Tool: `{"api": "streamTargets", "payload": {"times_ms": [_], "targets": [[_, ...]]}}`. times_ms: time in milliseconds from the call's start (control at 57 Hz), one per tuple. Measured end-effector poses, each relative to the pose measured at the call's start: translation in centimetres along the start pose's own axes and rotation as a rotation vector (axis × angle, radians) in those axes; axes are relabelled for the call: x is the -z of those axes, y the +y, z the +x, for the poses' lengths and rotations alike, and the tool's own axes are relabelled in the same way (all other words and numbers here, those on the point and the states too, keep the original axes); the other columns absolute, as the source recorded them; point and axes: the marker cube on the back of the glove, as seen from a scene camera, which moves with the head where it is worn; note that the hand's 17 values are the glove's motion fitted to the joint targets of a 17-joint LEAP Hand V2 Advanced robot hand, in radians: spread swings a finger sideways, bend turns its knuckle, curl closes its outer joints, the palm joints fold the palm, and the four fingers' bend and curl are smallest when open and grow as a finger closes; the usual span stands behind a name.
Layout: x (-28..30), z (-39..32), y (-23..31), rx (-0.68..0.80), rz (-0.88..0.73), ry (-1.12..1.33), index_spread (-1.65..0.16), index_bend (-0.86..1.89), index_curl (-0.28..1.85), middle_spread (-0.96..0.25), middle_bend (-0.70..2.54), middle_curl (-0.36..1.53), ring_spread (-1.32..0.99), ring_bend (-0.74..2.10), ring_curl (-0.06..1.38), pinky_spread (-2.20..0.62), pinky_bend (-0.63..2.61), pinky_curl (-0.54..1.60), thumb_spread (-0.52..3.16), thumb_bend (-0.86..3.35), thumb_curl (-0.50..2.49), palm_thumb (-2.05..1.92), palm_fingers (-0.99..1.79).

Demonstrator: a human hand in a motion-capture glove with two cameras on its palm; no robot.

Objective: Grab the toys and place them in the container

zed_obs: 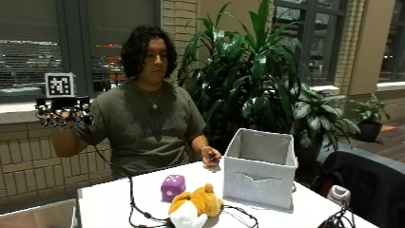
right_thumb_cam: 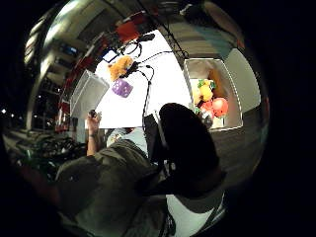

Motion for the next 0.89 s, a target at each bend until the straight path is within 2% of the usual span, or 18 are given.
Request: {"api": "streamTargets", "payload": {"times_ms": [140,228,281,351,404,456,579,667,790,895], "targets": [[0.1,0.1,0.4,0.055,-0.075,0.000,-0.27,0.19,0.11,-0.07,0.17,0.06,-0.12,0.27,0.08,-0.01,0.61,0.20,0.95,-0.01,0.04,-0.02,0.29],[-0.3,0.1,-0.9,0.152,0.004,-0.018,-0.31,0.19,0.14,-0.08,0.18,0.08,-0.15,0.28,0.10,-0.01,0.64,0.23,1.14,-0.02,0.06,-0.03,0.26],[-0.2,0.2,-0.9,0.198,-0.010,-0.018,-0.33,0.19,0.16,-0.08,0.18,0.10,-0.16,0.29,0.11,-0.01,0.65,0.24,1.22,-0.02,0.08,-0.03,0.25],[-0.6,-0.2,-1.9,0.146,0.068,-0.023,-0.35,0.19,0.18,-0.09,0.18,0.12,-0.17,0.31,0.12,-0.01,0.66,0.25,1.29,-0.02,0.10,-0.03,0.24],[-0.7,-0.6,-1.8,0.098,-0.012,-0.035,-0.35,0.19,0.19,-0.09,0.18,0.13,-0.17,0.32,0.13,-0.01,0.67,0.26,1.33,-0.02,0.11,-0.04,0.23],[-0.9,-0.7,-1.8,0.145,-0.082,-0.057,-0.36,0.19,0.20,-0.09,0.18,0.14,-0.18,0.33,0.13,-0.01,0.67,0.27,1.36,-0.02,0.12,-0.04,0.23],[-4.0,-4.0,-6.0,0.125,0.011,-0.152,-0.37,0.20,0.24,-0.10,0.19,0.17,-0.19,0.37,0.15,-0.01,0.67,0.27,1.40,-0.02,0.14,-0.04,0.26],[-5.8,-7.8,-7.6,0.058,-0.118,-0.202,-0.37,0.20,0.26,-0.10,0.19,0.19,-0.19,0.38,0.16,-0.02,0.68,0.28,1.42,-0.02,0.15,-0.04,0.28],[-9.5,-14.2,-12.9,0.299,0.058,-0.287,-0.38,0.20,0.28,-0.10,0.19,0.21,-0.20,0.40,0.17,-0.02,0.69,0.29,1.44,-0.03,0.16,-0.04,0.28],[-11.9,-20.5,-16.8,0.371,0.029,-0.314,-0.38,0.19,0.30,-0.11,0.19,0.23,-0.21,0.40,0.18,-0.02,0.70,0.30,1.43,-0.02,0.18,-0.03,0.29]]}}
